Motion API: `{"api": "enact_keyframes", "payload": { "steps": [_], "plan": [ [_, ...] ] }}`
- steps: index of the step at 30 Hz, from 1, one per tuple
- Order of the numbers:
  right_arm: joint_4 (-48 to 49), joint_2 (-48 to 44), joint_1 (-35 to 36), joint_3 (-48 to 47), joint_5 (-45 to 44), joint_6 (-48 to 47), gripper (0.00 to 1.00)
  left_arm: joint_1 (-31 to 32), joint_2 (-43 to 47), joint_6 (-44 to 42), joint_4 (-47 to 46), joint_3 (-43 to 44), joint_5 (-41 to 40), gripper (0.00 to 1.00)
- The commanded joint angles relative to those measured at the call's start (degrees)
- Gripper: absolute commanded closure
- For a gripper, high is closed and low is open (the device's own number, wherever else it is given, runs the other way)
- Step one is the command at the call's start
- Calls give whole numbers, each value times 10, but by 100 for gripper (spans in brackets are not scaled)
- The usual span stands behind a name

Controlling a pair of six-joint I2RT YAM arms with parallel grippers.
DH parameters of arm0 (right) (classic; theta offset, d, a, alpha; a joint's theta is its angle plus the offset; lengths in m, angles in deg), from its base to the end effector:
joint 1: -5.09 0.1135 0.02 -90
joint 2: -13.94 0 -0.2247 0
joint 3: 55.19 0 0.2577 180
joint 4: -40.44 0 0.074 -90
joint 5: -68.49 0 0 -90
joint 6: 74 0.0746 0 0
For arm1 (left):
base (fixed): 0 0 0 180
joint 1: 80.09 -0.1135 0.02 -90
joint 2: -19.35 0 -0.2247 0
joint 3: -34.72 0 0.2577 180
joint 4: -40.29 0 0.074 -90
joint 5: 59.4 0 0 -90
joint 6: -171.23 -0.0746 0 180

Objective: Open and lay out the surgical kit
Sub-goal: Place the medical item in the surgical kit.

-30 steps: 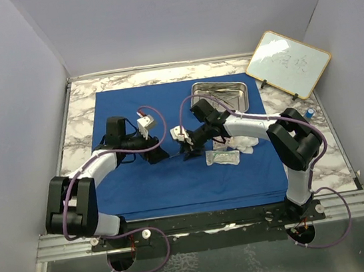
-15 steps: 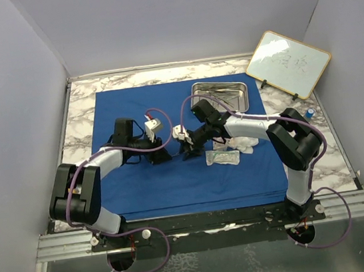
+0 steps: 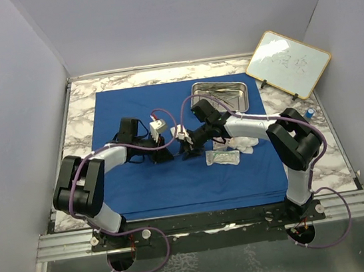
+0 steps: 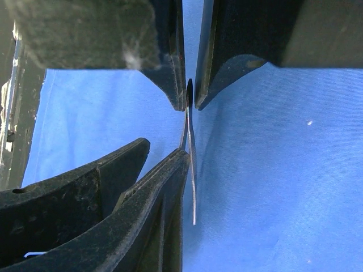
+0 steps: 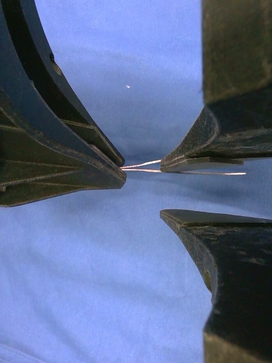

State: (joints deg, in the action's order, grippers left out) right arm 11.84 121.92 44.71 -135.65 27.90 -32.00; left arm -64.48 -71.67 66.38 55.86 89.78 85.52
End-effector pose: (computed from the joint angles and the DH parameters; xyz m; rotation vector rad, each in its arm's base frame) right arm 0.2614 0.2899 0.1064 -1.8365 1.4459 1.0105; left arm 0.2776 -0.1409 0.0953 0.9785 2.0507 -1.1670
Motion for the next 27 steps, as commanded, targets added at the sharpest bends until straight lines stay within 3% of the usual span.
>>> {"api": "enact_keyframes", "payload": {
  "steps": [1, 8, 17, 27],
  "plan": [
    [18, -5, -7, 1, 28, 10, 67, 3, -11, -23, 14, 14, 23, 86],
    [18, -4, -13, 1, 46, 15, 67, 7, -23, -28, 30, 23, 19, 96],
    [9, -13, -34, -3, 54, 22, 67, 16, -15, -37, 40, 22, -10, 93],
    [-31, -71, -81, 1, 41, 15, 68, 60, 28, -61, 38, 9, -114, 93]
  ]
}}
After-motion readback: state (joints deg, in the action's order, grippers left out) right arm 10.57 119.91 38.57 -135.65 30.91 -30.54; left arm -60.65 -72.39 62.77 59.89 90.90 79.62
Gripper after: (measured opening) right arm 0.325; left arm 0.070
